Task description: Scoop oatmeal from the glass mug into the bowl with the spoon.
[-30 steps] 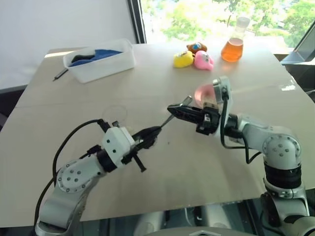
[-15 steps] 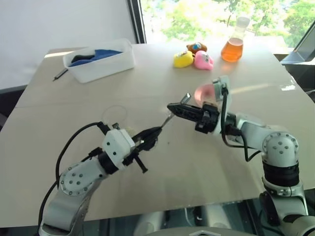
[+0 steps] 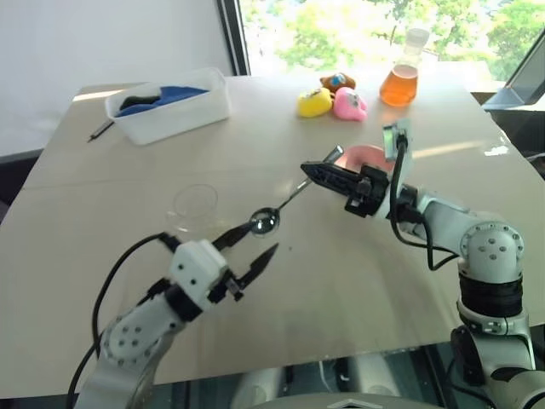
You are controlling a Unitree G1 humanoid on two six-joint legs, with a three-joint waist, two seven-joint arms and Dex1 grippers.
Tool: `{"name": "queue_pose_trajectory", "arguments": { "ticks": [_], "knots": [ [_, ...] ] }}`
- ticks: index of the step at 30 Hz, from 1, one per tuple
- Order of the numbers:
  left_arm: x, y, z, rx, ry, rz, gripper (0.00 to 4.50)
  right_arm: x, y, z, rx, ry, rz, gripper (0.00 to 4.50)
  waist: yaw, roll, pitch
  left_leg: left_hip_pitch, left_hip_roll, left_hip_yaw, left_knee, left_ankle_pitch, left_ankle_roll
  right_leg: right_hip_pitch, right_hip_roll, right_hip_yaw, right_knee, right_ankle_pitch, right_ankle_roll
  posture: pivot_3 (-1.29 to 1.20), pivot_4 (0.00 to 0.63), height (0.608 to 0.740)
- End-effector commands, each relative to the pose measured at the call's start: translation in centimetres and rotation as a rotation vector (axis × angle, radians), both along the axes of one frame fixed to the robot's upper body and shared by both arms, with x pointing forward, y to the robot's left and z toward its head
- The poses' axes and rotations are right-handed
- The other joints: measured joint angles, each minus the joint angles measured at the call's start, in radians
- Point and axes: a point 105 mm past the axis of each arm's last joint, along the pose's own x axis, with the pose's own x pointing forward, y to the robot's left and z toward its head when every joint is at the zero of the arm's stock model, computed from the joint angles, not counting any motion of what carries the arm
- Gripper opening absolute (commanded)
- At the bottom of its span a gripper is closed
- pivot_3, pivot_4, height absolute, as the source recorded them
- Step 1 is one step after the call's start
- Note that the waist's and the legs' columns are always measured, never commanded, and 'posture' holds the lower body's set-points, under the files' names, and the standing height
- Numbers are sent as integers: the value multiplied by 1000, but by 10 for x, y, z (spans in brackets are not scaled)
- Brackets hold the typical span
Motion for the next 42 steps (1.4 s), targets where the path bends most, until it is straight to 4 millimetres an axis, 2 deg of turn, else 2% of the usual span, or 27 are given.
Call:
{"name": "queue_pose_trajectory", "arguments": {
  "ticks": [1, 7, 11, 13, 15, 17, 21, 28, 31, 37, 42],
  "knots": [
    [-17, 8, 19, 13, -141, 119, 2663, -3, -6, 16, 36, -65, -11, 0, 2, 0, 0, 0, 0, 0, 0, 0, 0, 0, 0, 0, 0, 0, 0, 0, 150, 740],
    [-41, 28, -7, 30, -133, 366, 2663, 1, -9, 12, 30, -59, -28, 0, 10, 0, 0, -1, 0, 0, 0, -1, 2, 0, -1, -1, -2, 0, 0, 0, 150, 740],
    [-46, 38, -9, -16, -126, 506, 2663, 5, -13, 11, 17, -58, -43, 0, 13, 0, 0, -3, 0, -1, 2, -3, 6, 1, -1, -4, -3, 0, 0, 0, 150, 740],
    [-45, 52, -15, 23, -135, 594, 2663, 9, -16, 9, 5, -54, -57, 0, 12, 0, 0, -3, 0, -2, 3, -3, 6, 1, -1, -4, -3, 0, 0, 0, 150, 740],
    [-41, 78, -20, 44, -149, 717, 2663, 15, -19, 6, -22, -48, -84, 0, 11, 0, 0, -3, 0, -2, 3, -3, 6, 1, -1, -4, -3, 0, 0, 0, 150, 740],
    [-35, 94, -21, 55, -171, 775, 2663, 20, -24, 4, -42, -44, -105, 0, 11, 0, 0, -3, 1, -3, 3, -3, 6, 1, 0, -6, -2, 0, 0, 0, 150, 740],
    [-15, 110, -19, 68, -219, 792, 2663, 31, -34, 1, -75, -45, -162, 0, 12, 0, 0, -3, 0, -3, 3, -1, 2, 1, 0, -7, -2, 0, 1, 0, 150, 740],
    [7, 125, -35, 25, -164, 765, 2663, 36, -42, 2, -81, -57, -207, 0, 10, 0, 0, -3, 0, 0, 3, -1, 2, 0, -1, -5, -3, 1, 2, 0, 150, 740],
    [18, 124, -44, -8, -128, 700, 2663, 35, -43, 3, -78, -61, -214, 0, 10, 0, 0, -3, 0, 0, 3, -1, 2, 0, -1, -5, -2, 1, 2, 0, 150, 740],
    [37, 124, -43, -20, -135, 626, 2663, 35, -42, 4, -77, -70, -219, 0, 10, 0, 0, -3, 0, -1, 3, -1, 2, 0, -1, -4, -2, 1, 1, 0, 150, 740],
    [49, 133, -37, -9, -162, 630, 2663, 36, -40, 5, -75, -77, -215, 0, 9, 0, 0, -3, 0, -1, 3, -1, 2, 0, -1, -4, -2, 1, 1, 0, 150, 740]
  ]
}}
